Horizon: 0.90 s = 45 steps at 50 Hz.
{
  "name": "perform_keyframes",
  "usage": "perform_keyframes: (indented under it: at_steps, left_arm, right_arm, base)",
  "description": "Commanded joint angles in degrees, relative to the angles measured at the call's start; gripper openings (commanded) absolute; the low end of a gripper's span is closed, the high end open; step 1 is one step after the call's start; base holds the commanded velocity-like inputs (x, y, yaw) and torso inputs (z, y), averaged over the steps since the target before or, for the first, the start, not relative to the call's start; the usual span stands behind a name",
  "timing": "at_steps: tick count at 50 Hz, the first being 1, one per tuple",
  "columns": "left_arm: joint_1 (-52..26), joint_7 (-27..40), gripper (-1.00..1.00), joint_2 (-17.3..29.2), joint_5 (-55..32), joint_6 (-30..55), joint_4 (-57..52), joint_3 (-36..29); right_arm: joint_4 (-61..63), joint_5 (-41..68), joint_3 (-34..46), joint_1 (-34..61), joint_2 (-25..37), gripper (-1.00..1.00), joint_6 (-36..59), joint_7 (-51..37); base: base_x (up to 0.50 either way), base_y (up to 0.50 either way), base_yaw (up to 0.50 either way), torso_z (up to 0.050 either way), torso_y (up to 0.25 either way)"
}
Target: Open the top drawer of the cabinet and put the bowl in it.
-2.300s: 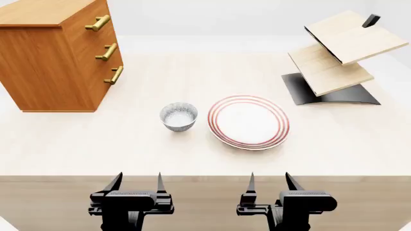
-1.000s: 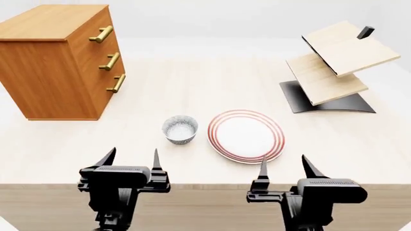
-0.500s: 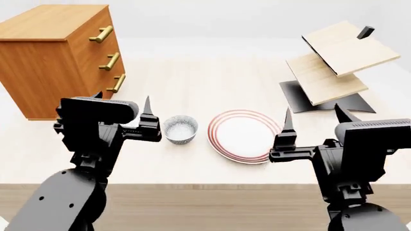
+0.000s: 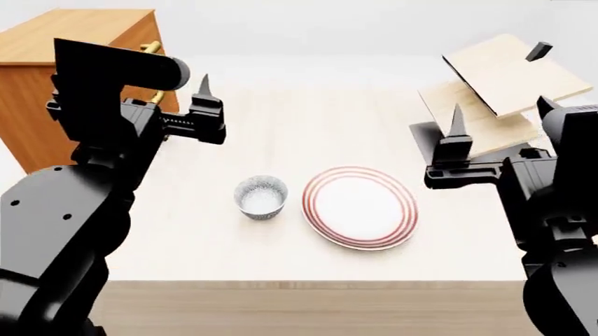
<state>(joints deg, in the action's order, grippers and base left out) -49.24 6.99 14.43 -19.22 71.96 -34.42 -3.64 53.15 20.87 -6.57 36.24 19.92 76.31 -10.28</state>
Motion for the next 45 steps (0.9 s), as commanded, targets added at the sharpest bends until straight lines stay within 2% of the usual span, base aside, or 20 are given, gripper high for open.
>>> perform_keyframes:
  at_steps: [1,45]
  left_arm:
    - [-3.83,0.03,1.0,0.53,-0.56,2.36,0.79,-0.63]
    - [-3.76,1.11,1.0,0.88,-1.35,1.72,1.46,-1.14]
  right_arm:
    - [1.22,1.34,-1.81,3.62,0.45,1.0,4.15,-0.17]
    - [1.44,3.47,-2.87,2.45,1.69,1.0,3.25,-0.85]
  base:
    - [0.5,0.0,0.0,0.05,0.0]
    - [0.49,0.0,0.0,0.05,0.0]
